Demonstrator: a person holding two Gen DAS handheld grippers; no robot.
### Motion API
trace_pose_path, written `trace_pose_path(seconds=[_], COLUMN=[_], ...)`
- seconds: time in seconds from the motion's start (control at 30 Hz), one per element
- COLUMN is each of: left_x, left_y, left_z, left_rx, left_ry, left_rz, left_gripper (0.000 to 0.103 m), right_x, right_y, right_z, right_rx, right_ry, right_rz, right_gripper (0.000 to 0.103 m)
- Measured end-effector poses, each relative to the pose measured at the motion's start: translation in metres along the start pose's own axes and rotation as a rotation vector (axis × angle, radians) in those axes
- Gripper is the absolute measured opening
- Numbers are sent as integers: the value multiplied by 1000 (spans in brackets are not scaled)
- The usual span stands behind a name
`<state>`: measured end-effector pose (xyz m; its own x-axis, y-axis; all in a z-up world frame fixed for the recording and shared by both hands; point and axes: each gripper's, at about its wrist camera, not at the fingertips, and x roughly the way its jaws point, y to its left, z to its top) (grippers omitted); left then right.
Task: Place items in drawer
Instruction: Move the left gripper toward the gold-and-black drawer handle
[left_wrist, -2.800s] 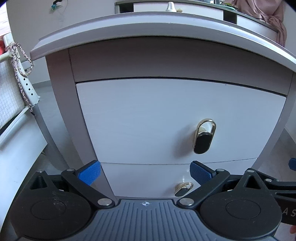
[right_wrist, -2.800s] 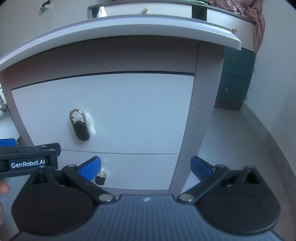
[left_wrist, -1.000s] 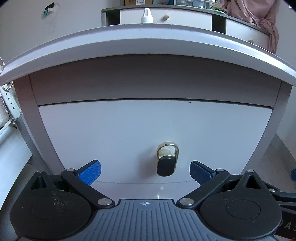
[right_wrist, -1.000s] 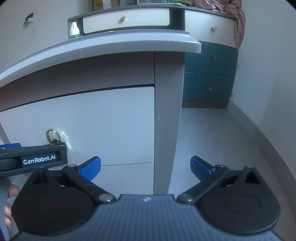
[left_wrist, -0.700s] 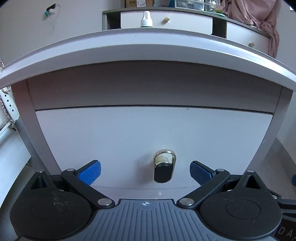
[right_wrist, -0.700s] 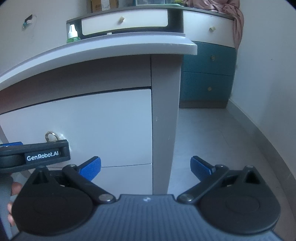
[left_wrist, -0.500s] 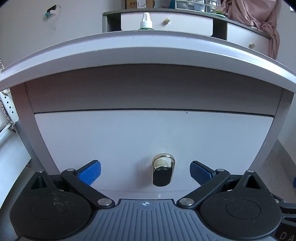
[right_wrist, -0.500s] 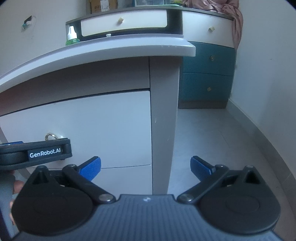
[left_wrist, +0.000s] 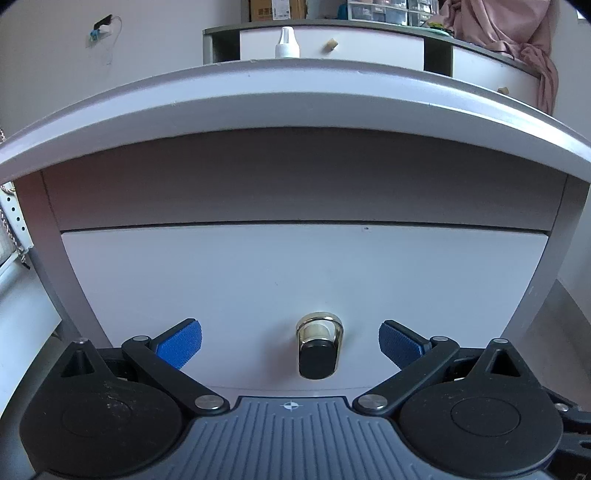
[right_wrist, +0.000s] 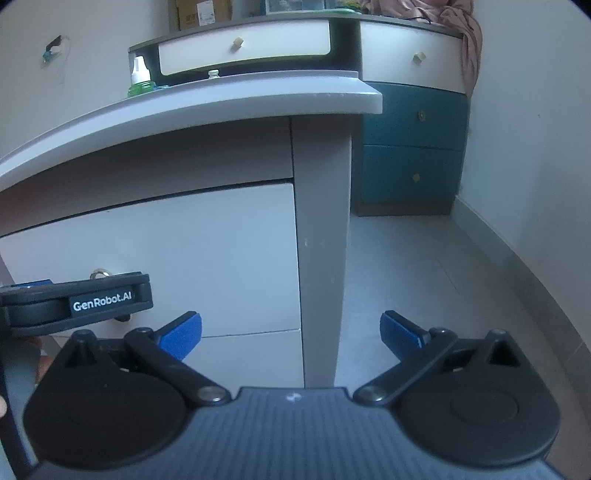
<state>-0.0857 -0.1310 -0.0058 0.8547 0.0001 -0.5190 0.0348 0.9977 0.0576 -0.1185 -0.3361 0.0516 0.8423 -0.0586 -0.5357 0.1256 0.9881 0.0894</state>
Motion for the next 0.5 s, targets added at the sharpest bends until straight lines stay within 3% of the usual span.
trace_pose_path(seconds=[0.5], left_x=[-30], left_y=[-20], left_z=[-21], left_rx=[-12], left_ry=[-9], left_rz=[6], left_gripper=[103], right_x=[0], right_y=[-4], right_z=[1], right_rx=[12], right_ry=[1], right_rz=[6], right_gripper=[103])
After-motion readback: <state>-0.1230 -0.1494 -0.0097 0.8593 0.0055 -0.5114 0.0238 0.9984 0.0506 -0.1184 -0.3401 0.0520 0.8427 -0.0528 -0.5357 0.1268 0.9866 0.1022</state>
